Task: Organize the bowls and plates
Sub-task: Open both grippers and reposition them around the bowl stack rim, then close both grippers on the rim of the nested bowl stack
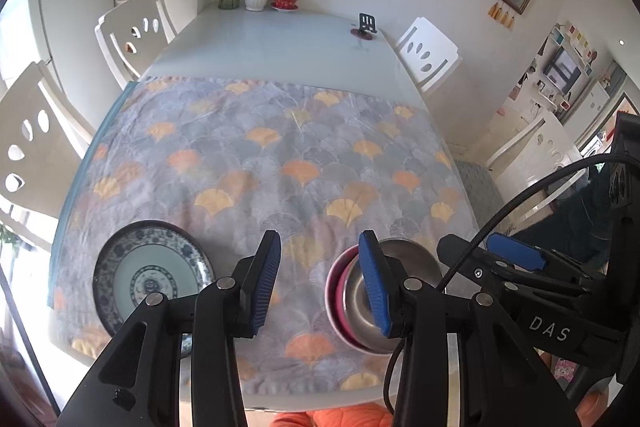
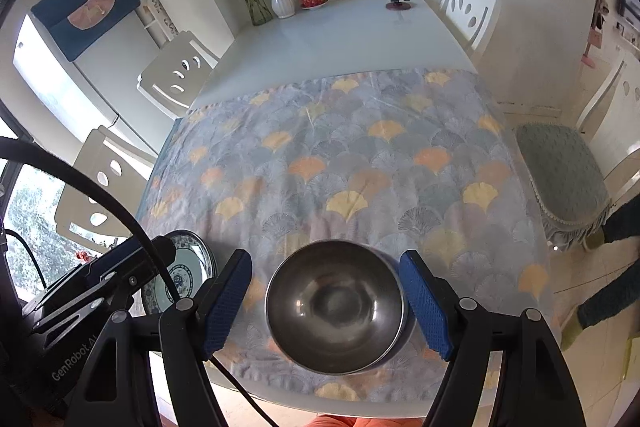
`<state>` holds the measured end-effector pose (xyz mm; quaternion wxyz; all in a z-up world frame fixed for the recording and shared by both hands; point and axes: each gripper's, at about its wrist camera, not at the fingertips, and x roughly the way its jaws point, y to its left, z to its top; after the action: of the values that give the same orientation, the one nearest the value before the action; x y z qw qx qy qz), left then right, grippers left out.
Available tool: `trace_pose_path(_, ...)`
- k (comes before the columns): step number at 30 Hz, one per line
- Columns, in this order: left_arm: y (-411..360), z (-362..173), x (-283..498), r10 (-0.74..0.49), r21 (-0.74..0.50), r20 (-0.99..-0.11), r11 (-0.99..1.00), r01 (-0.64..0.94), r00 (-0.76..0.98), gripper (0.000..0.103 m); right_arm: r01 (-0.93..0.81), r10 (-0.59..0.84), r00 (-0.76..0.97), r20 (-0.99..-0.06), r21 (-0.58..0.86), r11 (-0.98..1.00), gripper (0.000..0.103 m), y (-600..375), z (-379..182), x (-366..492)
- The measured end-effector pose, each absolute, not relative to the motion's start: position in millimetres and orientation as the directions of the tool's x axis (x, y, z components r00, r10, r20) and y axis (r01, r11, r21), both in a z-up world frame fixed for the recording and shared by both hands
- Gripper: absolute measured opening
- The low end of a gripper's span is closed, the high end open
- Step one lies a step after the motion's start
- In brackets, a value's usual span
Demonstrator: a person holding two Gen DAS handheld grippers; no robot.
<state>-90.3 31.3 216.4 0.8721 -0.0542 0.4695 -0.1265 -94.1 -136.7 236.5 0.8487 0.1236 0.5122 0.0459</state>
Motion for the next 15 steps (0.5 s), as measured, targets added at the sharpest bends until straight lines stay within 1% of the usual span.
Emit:
trace_pose_path(12, 25.0, 203.5, -75.1, -0.261, -0.225, -0.828, 0.965, 0.132, 0.497, 0.038, 0.051, 0.220, 0.422, -0.879, 0.265, 0.963, 0.074, -155.8, 222.4, -76.5)
trace_pose_path(14, 23.8, 202.8, -73.6, -0.269, -0.233, -0.826, 0.963, 0.133, 0.496, 0.046, 0.050, 0.239, 0.403, -0.883, 0.282, 0.958, 0.074, -161.0, 220.3, -73.8)
trace_pose_path(15, 23.3, 201.3, -72.9, -0.279, -0.245, -0.823, 0.960, 0.136, 0.494, 0.061, 0.049, 0.248, 0.394, -0.885, 0.290, 0.956, 0.074, -164.0, 218.9, -72.8)
